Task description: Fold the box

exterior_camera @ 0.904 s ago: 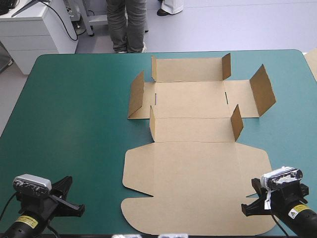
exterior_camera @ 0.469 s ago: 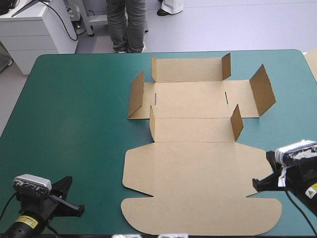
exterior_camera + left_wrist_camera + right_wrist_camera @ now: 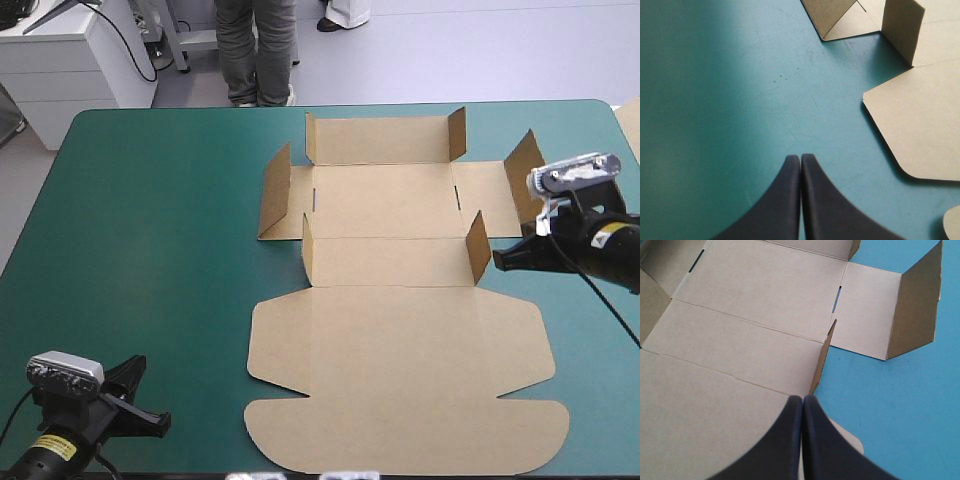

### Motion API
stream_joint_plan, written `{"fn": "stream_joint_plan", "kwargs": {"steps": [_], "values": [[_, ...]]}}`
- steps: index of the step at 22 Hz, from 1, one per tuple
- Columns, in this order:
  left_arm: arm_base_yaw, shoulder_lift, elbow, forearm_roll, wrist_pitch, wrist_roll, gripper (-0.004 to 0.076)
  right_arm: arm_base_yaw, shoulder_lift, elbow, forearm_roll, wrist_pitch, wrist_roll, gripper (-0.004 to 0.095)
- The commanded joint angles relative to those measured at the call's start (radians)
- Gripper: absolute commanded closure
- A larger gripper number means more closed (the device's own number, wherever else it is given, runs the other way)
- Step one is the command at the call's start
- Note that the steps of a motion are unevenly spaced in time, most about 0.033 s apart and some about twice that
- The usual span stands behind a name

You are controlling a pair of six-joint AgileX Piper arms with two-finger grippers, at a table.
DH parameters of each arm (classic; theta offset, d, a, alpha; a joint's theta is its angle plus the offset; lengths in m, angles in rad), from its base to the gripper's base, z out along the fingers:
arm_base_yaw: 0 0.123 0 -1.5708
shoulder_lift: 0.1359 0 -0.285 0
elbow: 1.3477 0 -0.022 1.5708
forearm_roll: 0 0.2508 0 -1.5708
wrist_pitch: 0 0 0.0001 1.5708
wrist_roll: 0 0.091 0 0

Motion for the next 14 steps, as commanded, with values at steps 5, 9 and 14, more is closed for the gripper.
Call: {"fn": "stream_joint_plan", "kwargs": {"steps": [5, 9, 14], "values": [[0.002, 0.016, -0.026, -0.021, -0.065, 0.000, 0.0731, -0.008, 0.230, -0.176, -0.006, 0.030, 0.003, 0.0927], [0.002, 0.016, -0.026, -0.021, -0.065, 0.000, 0.0731, -0.008, 0.336, -0.199, -0.008, 0.043, 0.003, 0.0927], [0.002, 0.016, -0.026, -0.021, -0.065, 0.000, 0.0731, -0.008, 0.445, -0.201, -0.085, 0.004, 0.038, 0.0814]]}}
